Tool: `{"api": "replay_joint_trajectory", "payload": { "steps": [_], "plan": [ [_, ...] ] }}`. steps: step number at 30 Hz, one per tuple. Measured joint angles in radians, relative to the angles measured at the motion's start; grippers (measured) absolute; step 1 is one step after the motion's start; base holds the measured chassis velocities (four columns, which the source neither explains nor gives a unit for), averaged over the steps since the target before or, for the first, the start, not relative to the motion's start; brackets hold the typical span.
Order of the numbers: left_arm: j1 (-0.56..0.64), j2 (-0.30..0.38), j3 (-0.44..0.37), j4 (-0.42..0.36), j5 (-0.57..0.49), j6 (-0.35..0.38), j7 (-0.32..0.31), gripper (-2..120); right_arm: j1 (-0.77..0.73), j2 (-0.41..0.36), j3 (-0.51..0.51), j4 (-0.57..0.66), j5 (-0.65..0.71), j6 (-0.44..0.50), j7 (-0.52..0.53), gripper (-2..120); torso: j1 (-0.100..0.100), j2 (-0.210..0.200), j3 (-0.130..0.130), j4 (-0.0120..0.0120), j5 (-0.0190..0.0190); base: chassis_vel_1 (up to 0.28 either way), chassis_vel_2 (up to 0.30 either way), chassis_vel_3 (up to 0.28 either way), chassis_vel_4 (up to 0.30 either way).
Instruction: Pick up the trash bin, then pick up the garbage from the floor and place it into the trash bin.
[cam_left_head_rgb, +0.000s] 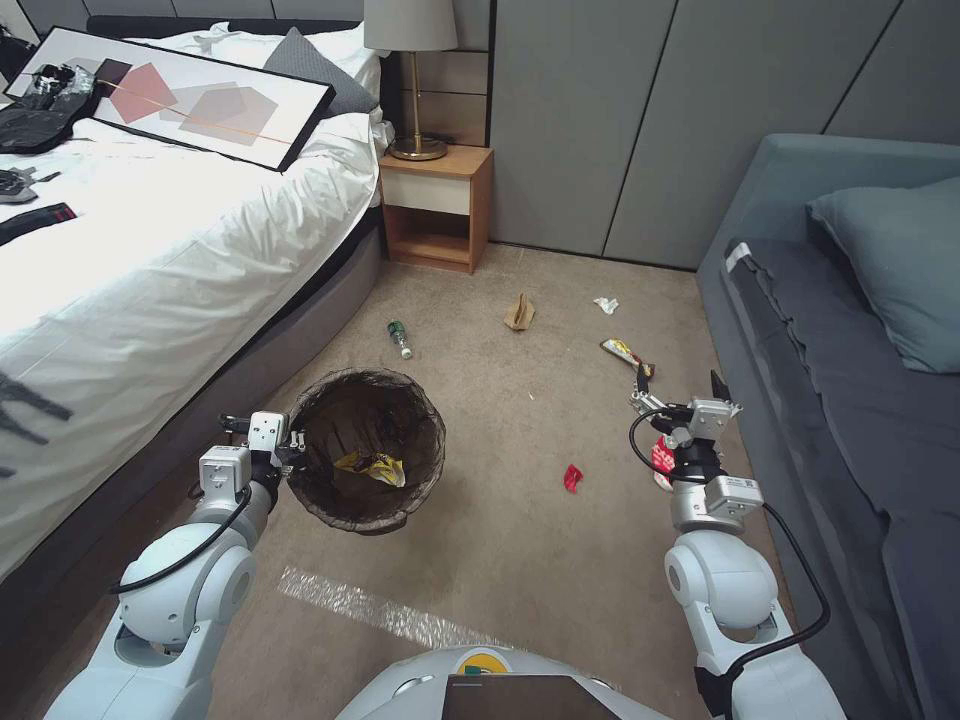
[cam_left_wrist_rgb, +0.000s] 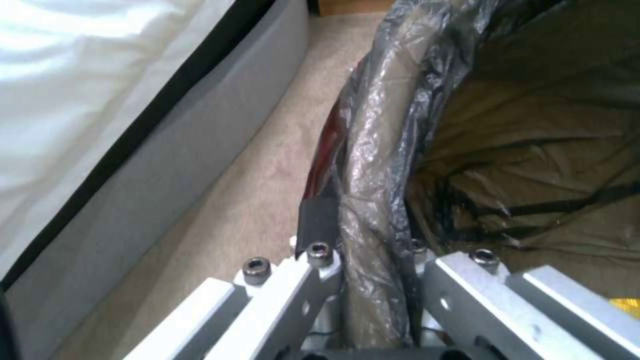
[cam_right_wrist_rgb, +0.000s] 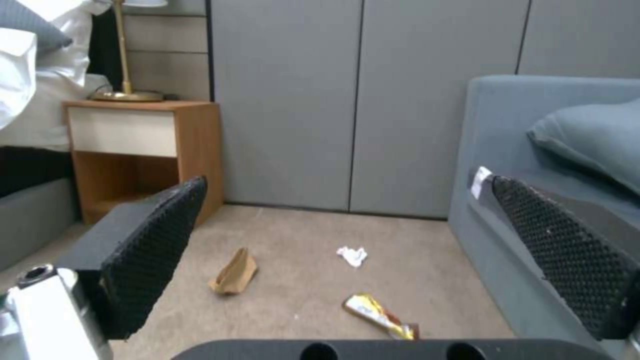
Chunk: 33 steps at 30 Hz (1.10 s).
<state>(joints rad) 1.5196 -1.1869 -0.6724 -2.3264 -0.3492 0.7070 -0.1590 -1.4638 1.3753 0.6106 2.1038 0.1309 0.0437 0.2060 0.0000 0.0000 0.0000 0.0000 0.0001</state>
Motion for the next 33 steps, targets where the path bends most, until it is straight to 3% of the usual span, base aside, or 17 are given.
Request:
{"api": "replay_joint_trajectory", "payload": {
  "steps": [8, 19, 21, 27, 33],
  "plan": [
    [0.002, 0.001, 0.002, -0.006, 0.012, 0.000, 0.018, 0, -0.002, -0.002, -0.027, 0.005, 0.007, -0.008, 0.023, 100, 0.000, 0.000, 0.000, 0.0000, -0.0002, -0.147, 0.134, 0.142, -0.141],
    [-0.001, 0.004, 0.011, -0.016, 0.022, 0.001, 0.036, 0, 0.028, -0.076, -0.114, 0.002, 0.071, -0.167, 0.074, 100, 0.000, 0.000, 0.000, -0.0003, -0.0001, 0.006, -0.003, -0.009, 0.003],
    [0.001, 0.002, 0.013, -0.015, 0.026, 0.000, 0.038, 0, 0.078, -0.115, -0.165, -0.018, 0.156, -0.257, 0.100, 100, 0.000, 0.000, 0.000, 0.0001, -0.0001, 0.000, 0.000, 0.000, 0.000],
    [0.006, 0.001, 0.011, -0.013, 0.028, 0.000, 0.039, 0, 0.206, -0.182, -0.274, -0.107, 0.322, -0.397, 0.169, 100, 0.000, 0.000, 0.000, 0.0002, -0.0001, 0.000, 0.000, 0.000, 0.000],
    [0.013, 0.001, 0.008, -0.011, 0.028, -0.001, 0.035, 0, 0.317, -0.237, -0.358, -0.200, 0.429, -0.482, 0.194, 100, 0.000, 0.000, 0.000, 0.0001, 0.0000, 0.000, 0.000, 0.000, 0.000]
  ]
}}
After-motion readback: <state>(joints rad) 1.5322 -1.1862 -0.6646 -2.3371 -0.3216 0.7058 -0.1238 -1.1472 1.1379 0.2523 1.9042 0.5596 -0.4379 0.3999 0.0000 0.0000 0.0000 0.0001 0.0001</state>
